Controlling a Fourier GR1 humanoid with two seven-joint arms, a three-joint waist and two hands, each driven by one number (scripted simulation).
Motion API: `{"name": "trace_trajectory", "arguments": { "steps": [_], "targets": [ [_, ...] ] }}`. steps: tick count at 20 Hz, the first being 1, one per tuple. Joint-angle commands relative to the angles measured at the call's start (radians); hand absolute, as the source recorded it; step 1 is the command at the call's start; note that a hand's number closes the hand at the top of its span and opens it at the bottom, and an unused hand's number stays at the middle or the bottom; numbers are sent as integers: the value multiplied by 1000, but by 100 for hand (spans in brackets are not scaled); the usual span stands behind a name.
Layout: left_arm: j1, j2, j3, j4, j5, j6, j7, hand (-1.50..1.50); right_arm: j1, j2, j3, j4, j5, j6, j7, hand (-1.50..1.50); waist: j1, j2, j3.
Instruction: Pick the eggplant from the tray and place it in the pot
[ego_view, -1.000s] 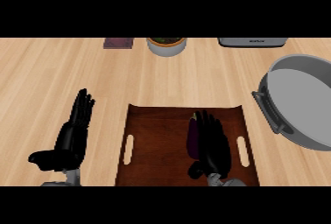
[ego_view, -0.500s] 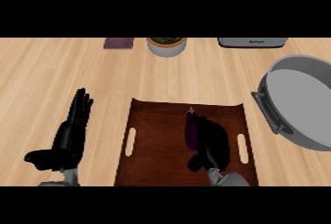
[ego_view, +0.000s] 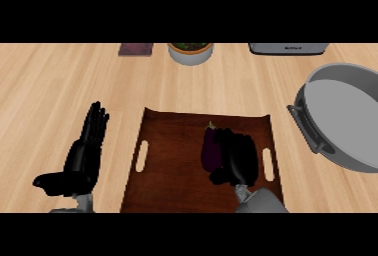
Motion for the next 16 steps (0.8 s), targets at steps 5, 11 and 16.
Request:
{"name": "trace_trajectory", "arguments": {
  "steps": [5, 11, 16],
  "targets": [
    [-17, 9, 0, -27, -9, -3, 42, 0, -115, -55, -54, 151, -169, 185, -264, 150, 9, 9, 3],
    [-66, 29, 57, -23, 17, -14, 88, 0, -105, -53, -54, -71, -69, 141, -228, 150, -7, 4, 2],
    [-30, -27, 5, 51, -30, 8, -20, 0, -67, -70, -39, -319, -9, 114, -171, 150, -18, 2, 2]
  ]
}}
